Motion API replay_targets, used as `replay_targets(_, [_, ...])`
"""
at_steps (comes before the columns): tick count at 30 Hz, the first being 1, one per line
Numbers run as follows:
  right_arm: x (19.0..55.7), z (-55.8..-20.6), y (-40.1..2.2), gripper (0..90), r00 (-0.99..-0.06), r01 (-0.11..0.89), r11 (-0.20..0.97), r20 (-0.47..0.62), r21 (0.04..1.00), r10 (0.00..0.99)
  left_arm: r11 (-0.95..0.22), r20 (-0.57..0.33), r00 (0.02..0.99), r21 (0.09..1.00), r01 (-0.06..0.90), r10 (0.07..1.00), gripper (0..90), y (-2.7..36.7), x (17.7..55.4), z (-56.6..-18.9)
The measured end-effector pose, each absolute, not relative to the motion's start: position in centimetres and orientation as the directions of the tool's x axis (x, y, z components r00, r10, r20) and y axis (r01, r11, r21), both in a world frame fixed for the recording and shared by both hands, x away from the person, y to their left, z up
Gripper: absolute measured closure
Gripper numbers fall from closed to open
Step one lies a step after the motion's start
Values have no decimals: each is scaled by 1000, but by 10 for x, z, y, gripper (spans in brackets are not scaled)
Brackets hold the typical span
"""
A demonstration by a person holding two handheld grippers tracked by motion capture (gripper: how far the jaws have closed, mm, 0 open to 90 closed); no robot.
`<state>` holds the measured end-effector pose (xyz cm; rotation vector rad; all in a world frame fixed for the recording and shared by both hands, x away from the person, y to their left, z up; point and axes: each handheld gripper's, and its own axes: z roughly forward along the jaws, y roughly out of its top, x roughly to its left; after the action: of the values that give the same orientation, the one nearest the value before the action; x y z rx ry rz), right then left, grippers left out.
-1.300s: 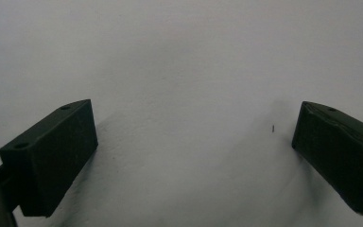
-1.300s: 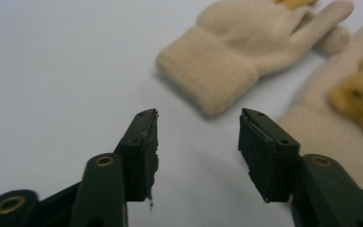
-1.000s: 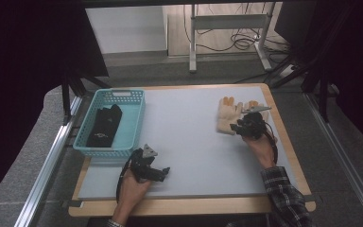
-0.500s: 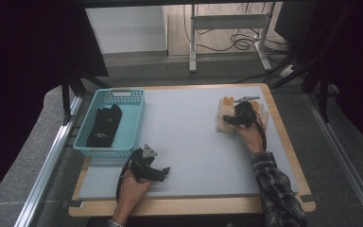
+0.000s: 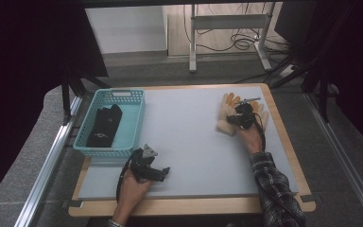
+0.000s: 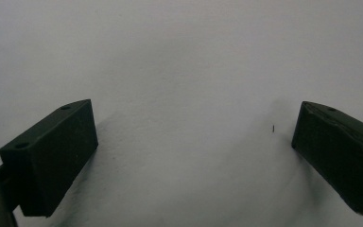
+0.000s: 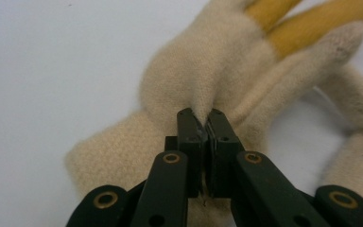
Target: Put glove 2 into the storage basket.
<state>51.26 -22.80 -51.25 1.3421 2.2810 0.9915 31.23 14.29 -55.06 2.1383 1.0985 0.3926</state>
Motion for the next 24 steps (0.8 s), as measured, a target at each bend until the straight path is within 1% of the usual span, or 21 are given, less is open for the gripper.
replay_targets(2, [508, -507, -227, 857, -526, 617, 335, 55, 712, 849, -403, -43, 596, 697, 593, 802, 11, 143, 312, -551])
replay_targets(8, [486, -482, -215, 857, -578, 558, 352, 47, 752, 815, -403, -42, 596, 697, 593, 802, 11, 143, 312, -551])
replay_targets(16, [444, -448, -184, 853, -664, 493, 386, 51, 780, 746, -404, -42, 596, 697, 593, 802, 11, 143, 312, -551])
replay_targets(20, [419, -448, -162, 848, -711, 461, 424, 39, 779, 702, -406, -40, 597, 697, 591, 801, 11, 143, 312, -550])
replay_targets(24, [397, -465, -144, 844, -734, 449, 460, 22, 766, 679, -407, -39, 598, 697, 590, 801, 11, 143, 312, -550])
